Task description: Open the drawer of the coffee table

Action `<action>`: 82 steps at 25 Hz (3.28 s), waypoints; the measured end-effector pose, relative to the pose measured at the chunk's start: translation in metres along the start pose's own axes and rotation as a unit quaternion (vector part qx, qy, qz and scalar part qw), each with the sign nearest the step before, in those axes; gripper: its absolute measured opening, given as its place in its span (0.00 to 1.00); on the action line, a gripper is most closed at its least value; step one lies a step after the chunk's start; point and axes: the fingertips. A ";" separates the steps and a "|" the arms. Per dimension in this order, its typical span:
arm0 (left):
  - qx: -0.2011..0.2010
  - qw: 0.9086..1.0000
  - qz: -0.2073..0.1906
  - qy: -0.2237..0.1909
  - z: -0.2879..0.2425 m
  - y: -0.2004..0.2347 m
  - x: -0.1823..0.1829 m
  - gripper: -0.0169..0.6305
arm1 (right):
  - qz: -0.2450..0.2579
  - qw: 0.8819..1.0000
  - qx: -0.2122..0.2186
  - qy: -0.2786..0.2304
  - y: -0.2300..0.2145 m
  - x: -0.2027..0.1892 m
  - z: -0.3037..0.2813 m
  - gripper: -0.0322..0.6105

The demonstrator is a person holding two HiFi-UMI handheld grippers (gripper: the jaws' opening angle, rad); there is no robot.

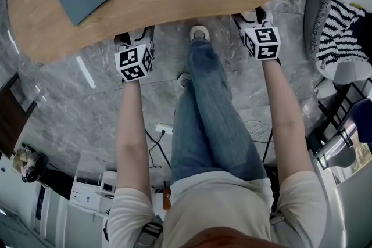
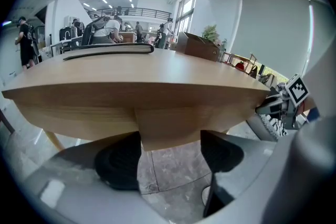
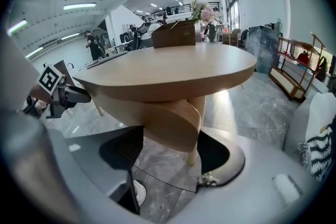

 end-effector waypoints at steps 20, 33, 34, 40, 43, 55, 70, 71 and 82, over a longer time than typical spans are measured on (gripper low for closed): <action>-0.004 0.999 0.013 0.030 0.025 -0.019 -0.058 0.58 | -0.011 0.999 0.000 0.034 0.019 -0.054 0.023 0.54; -0.005 0.999 0.011 0.049 0.042 -0.033 -0.099 0.58 | -0.013 0.999 0.002 0.051 0.034 -0.094 0.038 0.53; -0.005 0.999 0.010 0.050 0.043 -0.033 -0.103 0.58 | -0.013 0.999 0.002 0.052 0.036 -0.097 0.039 0.53; -0.006 0.998 0.015 0.056 0.052 -0.041 -0.125 0.57 | -0.010 0.998 0.002 0.056 0.042 -0.116 0.047 0.53; -0.004 0.998 0.019 0.059 0.057 -0.042 -0.134 0.57 | -0.012 0.998 0.002 0.059 0.046 -0.126 0.051 0.53; -0.003 0.997 0.015 0.070 0.067 -0.048 -0.160 0.57 | -0.018 0.998 0.001 0.065 0.058 -0.153 0.061 0.53; -0.008 0.994 0.030 0.103 0.062 -0.056 -0.201 0.56 | -0.022 0.995 -0.003 0.095 0.064 -0.189 0.055 0.53; -0.008 0.994 0.031 0.104 0.061 -0.056 -0.202 0.56 | -0.023 0.995 -0.003 0.096 0.063 -0.191 0.054 0.53; -0.008 0.990 0.052 0.128 0.042 -0.053 -0.210 0.56 | -0.030 0.993 -0.013 0.118 0.059 -0.201 0.036 0.53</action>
Point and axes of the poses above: the fingertips, and each gripper's own axes: z backward along the fingers, y to its left, x out of its top, and after that the axes turned 15 degrees about y, right-handed
